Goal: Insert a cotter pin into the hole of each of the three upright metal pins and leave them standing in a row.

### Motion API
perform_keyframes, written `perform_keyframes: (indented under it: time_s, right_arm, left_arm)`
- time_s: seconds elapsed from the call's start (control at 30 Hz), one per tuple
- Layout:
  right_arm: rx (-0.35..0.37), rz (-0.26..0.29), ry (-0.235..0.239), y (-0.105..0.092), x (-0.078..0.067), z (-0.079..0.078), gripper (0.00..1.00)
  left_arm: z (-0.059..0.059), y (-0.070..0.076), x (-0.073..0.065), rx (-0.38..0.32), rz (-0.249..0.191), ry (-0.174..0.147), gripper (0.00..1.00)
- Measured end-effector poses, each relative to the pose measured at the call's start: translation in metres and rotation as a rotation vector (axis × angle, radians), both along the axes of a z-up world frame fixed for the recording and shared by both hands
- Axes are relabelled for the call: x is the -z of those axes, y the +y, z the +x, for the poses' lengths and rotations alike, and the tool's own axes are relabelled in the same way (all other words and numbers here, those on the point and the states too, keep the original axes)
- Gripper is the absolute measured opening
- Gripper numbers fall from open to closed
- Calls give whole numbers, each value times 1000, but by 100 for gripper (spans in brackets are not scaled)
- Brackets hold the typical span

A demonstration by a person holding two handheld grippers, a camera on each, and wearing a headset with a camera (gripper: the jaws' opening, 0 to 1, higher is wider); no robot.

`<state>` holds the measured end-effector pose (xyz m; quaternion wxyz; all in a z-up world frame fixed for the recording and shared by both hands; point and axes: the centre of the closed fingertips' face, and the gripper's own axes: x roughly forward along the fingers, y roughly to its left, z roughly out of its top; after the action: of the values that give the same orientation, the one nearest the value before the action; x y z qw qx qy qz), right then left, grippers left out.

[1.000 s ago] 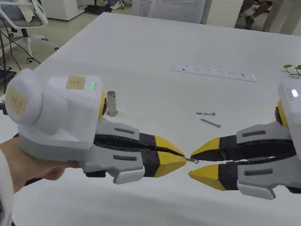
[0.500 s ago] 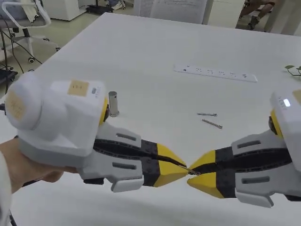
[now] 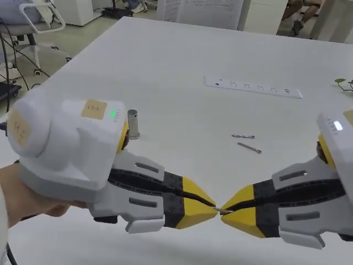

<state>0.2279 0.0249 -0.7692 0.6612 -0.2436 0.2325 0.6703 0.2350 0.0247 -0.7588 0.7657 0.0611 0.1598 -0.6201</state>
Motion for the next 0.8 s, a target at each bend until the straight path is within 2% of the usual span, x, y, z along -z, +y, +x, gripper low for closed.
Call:
perform_keyframes:
  time_s: [0.2, 0.4, 0.47, 0.5, 0.57, 0.7, 0.8]
  right_arm:
    - [-20, -1, 16, -1, -2, -4, 3]
    - [-11, -1, 26, 0, 0, -4, 3]
    - [-4, 3, 35, 1, 0, -5, 3]
    - [-1, 3, 37, 2, 0, -5, 3]
    - [6, 2, 33, 2, 1, -4, 3]
    - [21, 9, 39, 5, 1, -2, 3]
    - [26, 14, 37, 8, 0, -1, 3]
  left_arm:
    - [-4, 0, 3, 9, 6, 10, 0]
    - [-5, 2, 4, 5, 4, 43, 1]
    - [-6, 3, 4, -4, -3, 74, 1]
    - [-6, 4, 5, -20, -8, 110, 1]
    - [-2, 5, 6, -27, -4, 95, 2]
    - [0, 7, 8, -49, 3, 107, 4]
    - [7, 11, 11, -82, 10, 106, 11]
